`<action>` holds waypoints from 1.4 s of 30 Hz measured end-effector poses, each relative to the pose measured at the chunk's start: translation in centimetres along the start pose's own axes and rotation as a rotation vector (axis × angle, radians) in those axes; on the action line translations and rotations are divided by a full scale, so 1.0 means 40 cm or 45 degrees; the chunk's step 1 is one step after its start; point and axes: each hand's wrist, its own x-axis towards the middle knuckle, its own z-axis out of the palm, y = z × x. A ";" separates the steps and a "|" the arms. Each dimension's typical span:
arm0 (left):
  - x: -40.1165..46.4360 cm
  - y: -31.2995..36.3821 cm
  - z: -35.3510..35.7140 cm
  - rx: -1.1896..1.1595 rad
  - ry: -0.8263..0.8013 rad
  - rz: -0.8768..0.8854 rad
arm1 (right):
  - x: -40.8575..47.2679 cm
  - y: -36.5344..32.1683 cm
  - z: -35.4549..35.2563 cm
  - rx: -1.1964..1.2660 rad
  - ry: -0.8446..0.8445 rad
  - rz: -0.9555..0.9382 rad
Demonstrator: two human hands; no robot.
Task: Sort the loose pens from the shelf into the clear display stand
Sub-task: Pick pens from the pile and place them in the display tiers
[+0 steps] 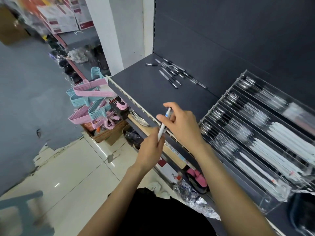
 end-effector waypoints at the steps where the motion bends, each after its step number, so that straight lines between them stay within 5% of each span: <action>1: 0.002 0.002 0.001 0.058 0.020 0.031 | 0.010 0.001 0.004 0.004 0.002 0.025; 6: 0.019 -0.007 -0.014 -0.030 0.018 -0.032 | 0.010 0.023 -0.042 0.483 0.256 0.219; 10: 0.023 -0.002 -0.032 -1.103 -0.092 -0.389 | -0.023 0.053 -0.096 0.943 0.480 0.392; 13: 0.032 0.025 -0.028 -1.508 -0.123 -0.401 | -0.072 0.047 -0.037 0.908 0.475 0.511; 18: 0.052 0.075 0.017 -1.395 -0.095 -0.458 | -0.136 0.014 0.062 0.776 0.609 0.539; 26: 0.038 0.116 0.097 -1.315 -0.373 -0.523 | -0.218 0.035 0.068 0.459 0.743 0.635; 33: -0.006 0.137 0.177 -1.234 -0.503 -0.497 | -0.358 0.114 0.009 0.589 0.723 0.776; 38: -0.047 0.166 0.265 -1.221 -0.483 -0.473 | -0.535 0.289 -0.128 -0.029 0.822 0.746; 42: -0.101 0.190 0.353 -1.258 -0.411 -0.475 | -0.611 0.436 -0.247 -0.458 0.580 0.486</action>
